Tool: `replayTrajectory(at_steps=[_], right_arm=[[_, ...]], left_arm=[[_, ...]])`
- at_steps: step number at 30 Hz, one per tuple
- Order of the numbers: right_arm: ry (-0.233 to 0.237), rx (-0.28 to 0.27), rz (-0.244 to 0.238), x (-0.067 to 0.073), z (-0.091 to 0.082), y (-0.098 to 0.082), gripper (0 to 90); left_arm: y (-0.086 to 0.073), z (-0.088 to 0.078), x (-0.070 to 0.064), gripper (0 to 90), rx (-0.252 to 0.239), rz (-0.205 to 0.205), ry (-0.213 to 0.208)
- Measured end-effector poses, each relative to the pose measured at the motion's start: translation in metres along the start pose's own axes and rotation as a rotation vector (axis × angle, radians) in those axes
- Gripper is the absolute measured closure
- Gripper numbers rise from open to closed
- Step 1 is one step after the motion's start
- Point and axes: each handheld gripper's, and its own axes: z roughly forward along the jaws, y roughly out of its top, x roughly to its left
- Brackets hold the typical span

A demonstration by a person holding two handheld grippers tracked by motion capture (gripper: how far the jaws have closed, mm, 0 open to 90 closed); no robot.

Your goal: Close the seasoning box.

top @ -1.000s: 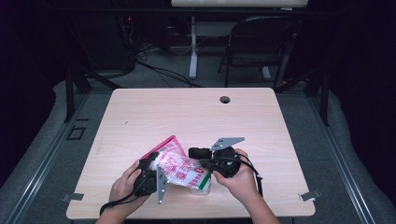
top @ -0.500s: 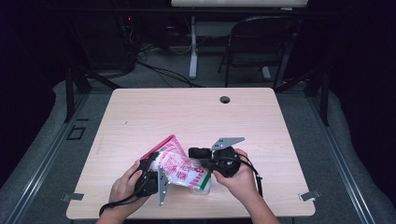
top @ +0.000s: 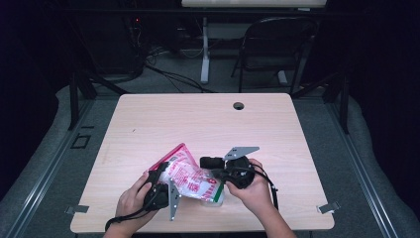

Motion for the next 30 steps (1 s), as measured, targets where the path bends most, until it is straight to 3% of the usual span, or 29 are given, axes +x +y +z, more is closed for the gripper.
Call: replayTrajectory(at_steps=[7,16,30], right_arm=[[0.0,-0.01,0.006,0.0,0.001,-0.001,90.0],[-0.009,-0.007,0.002,0.0,0.0,0.0,90.0],[-0.011,-0.011,0.002,-0.001,0.001,-0.001,90.0]], left_arm=[[0.002,-0.001,0.001,66.6,0.002,0.012,0.014],[0.007,-0.005,0.001,66.6,0.012,0.064,0.055],[0.013,-0.009,0.002,66.8,0.023,0.107,0.073]])
